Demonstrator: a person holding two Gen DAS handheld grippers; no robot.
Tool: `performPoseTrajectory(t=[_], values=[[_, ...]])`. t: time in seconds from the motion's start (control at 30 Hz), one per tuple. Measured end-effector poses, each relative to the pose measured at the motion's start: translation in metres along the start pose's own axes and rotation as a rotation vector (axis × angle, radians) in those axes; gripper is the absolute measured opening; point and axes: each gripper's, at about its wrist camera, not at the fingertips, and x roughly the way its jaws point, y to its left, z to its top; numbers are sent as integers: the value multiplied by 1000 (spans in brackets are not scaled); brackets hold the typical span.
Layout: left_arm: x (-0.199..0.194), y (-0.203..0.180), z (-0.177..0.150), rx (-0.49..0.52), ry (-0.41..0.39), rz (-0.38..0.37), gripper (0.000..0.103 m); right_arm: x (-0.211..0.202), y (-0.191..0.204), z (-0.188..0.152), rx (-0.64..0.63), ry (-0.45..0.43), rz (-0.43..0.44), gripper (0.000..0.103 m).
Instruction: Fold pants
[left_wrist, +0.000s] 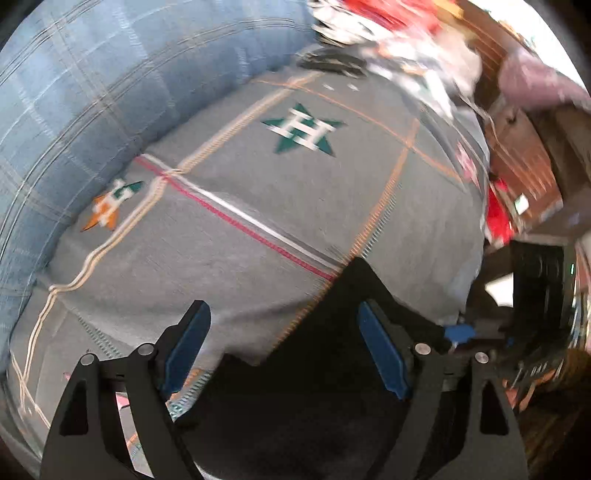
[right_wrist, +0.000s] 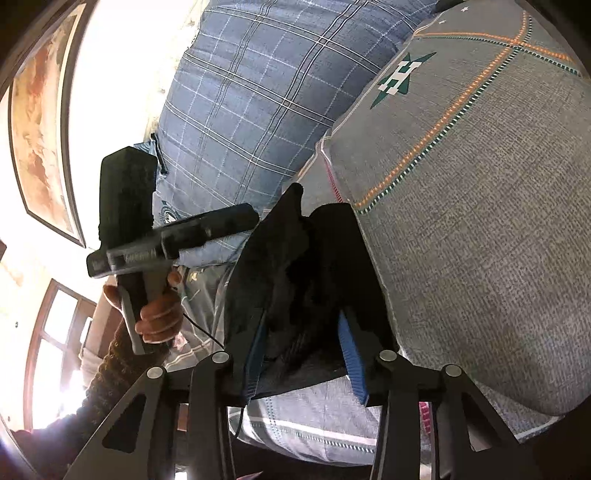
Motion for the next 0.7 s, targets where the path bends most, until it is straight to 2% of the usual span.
performPoseTrajectory(t=[0.17, 0.3, 0.33, 0.37, 0.4, 0.43, 0.47, 0.53, 0.6, 0.7], values=[[20, 7, -3, -40, 110, -37, 83, -2, -2, -3, 6, -6, 8, 42], [37, -6, -9, 11, 160, -62, 83, 0, -1, -6, 12, -22, 6, 41], [37, -10, -9, 21, 151, -56, 83, 1, -1, -6, 12, -25, 0, 36], [34, -15, -9, 31, 132, -43, 74, 2, -1, -6, 5, -29, -17, 19], [30, -18, -8, 32, 118, -50, 60, 3, 0, -4, -1, -28, -28, 11], [26, -21, -5, 26, 126, -81, 31, 2, 2, -2, 0, -26, -11, 11], [22, -22, -3, 14, 126, -91, 26, -2, 6, -2, 1, -41, 7, 11], [5, -35, -2, 33, 76, -104, 25, -15, 20, -4, -46, -80, 29, 10], [-1, -44, -2, 63, 45, -100, 25, -24, 29, -7, -103, -103, -1, 10], [21, -50, 0, 54, 78, -81, 25, -24, 18, -13, -113, -102, -84, 10]])
